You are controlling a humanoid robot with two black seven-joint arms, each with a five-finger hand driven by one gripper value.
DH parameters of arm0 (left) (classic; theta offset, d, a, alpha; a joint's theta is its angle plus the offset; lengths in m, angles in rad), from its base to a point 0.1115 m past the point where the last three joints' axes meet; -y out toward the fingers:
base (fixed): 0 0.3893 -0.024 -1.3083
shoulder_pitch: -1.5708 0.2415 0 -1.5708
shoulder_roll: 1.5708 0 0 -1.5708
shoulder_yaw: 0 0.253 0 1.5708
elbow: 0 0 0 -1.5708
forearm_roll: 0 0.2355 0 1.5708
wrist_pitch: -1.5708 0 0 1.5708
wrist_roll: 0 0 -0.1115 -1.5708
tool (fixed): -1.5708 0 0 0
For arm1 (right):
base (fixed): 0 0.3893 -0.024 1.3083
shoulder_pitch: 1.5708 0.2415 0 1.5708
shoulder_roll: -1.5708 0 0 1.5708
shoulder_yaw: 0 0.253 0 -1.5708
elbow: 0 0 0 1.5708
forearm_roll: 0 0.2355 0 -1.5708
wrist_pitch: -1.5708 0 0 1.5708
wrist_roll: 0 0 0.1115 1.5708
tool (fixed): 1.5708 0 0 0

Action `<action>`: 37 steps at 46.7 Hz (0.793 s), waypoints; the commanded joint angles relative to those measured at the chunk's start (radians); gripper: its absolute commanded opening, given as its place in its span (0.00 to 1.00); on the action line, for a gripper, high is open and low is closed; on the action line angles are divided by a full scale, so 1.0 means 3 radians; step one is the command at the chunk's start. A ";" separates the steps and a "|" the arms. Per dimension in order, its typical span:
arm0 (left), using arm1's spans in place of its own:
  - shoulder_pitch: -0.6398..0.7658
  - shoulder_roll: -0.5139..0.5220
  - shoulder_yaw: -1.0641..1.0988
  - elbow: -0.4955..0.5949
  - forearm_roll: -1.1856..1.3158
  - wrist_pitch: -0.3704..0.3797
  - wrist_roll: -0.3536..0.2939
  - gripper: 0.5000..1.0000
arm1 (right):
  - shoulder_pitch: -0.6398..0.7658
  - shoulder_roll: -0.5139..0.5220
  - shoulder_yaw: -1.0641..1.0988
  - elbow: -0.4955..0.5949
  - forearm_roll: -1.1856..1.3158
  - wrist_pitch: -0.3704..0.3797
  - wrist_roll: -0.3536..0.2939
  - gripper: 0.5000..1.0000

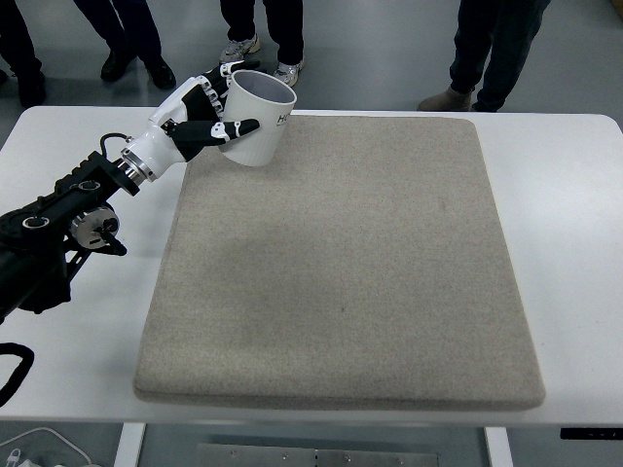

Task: Flip white cup upright
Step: 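Lower the held cup toward the pad with the left hand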

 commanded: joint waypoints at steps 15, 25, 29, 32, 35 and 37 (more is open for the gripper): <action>0.0022 -0.0092 0.0000 0.0257 0.0177 0.0016 0.0001 0.00 | -0.0001 0.0000 -0.0004 0.0000 0.0000 0.0005 0.0000 0.86; 0.0068 -0.0117 0.0168 0.0262 0.0213 0.0052 0.0001 0.00 | -0.0001 0.0000 -0.0004 0.0000 0.0005 0.0000 0.0000 0.86; 0.0073 -0.0117 0.0194 0.0262 0.0213 0.0062 0.0001 0.00 | -0.0006 0.0000 -0.0009 0.0000 0.0005 0.0000 0.0000 0.86; 0.0083 -0.0117 0.0194 0.0262 0.0213 0.0063 0.0001 0.00 | -0.0006 0.0000 -0.0010 0.0000 0.0005 0.0000 0.0000 0.86; 0.0098 -0.0117 0.0199 0.0257 0.0213 0.0057 0.0001 0.00 | -0.0006 0.0000 -0.0010 0.0000 0.0005 0.0000 0.0000 0.86; 0.0104 -0.0117 0.0199 0.0257 0.0213 0.0047 0.0001 0.00 | -0.0006 0.0000 -0.0010 0.0000 0.0005 0.0005 0.0000 0.86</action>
